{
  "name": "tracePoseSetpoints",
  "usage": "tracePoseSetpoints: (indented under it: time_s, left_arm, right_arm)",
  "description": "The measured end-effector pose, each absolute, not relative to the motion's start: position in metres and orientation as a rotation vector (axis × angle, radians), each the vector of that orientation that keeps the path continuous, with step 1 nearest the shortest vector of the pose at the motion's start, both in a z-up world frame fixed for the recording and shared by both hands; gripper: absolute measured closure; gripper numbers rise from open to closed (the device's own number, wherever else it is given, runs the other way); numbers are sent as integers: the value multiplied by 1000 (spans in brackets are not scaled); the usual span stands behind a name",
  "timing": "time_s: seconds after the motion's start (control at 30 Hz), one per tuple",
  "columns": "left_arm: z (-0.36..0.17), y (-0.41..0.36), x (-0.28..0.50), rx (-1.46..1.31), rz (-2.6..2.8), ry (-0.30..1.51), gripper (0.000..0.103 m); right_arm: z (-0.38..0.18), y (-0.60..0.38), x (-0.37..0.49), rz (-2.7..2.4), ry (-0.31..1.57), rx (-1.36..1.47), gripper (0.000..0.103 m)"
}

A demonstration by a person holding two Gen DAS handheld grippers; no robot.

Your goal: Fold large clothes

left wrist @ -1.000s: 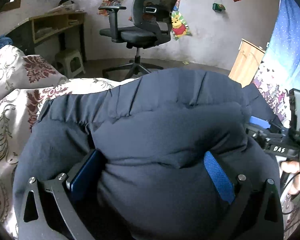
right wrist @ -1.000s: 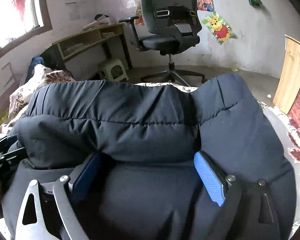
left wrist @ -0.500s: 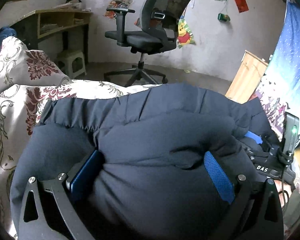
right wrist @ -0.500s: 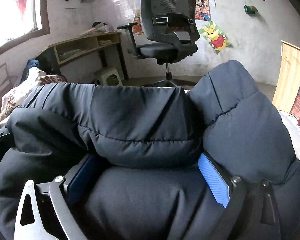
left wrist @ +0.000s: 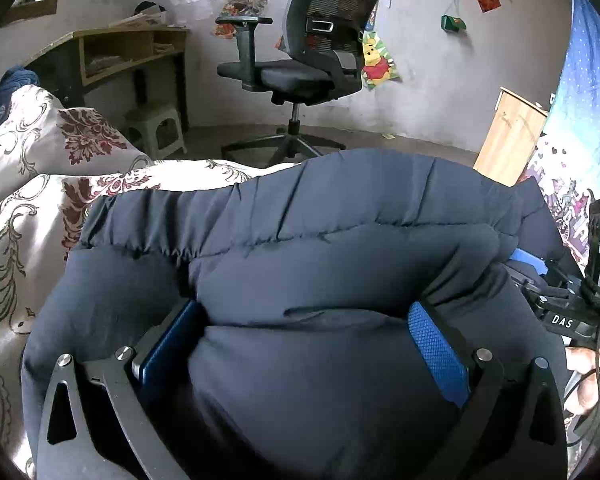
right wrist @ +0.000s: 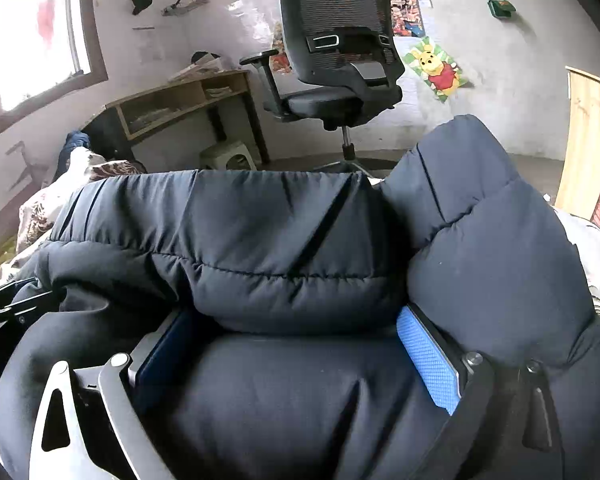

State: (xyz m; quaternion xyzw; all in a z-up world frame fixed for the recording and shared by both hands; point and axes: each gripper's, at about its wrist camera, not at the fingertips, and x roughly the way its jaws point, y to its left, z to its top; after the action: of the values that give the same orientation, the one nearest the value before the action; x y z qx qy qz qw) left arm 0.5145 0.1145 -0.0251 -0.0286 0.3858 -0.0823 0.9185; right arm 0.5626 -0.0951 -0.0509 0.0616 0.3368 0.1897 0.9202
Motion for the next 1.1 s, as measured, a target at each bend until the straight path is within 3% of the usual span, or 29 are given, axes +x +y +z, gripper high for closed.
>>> tracePoseSetpoints:
  time_s: [0.77,1.1]
  left_arm:
    - [-11,104,479,21,-36,676,1]
    - [21,148,447,-98,32,570,1]
  right_arm:
    - [-31,-97,535,304,681,54,0]
    - [-6,-120,504,256,628,49,0]
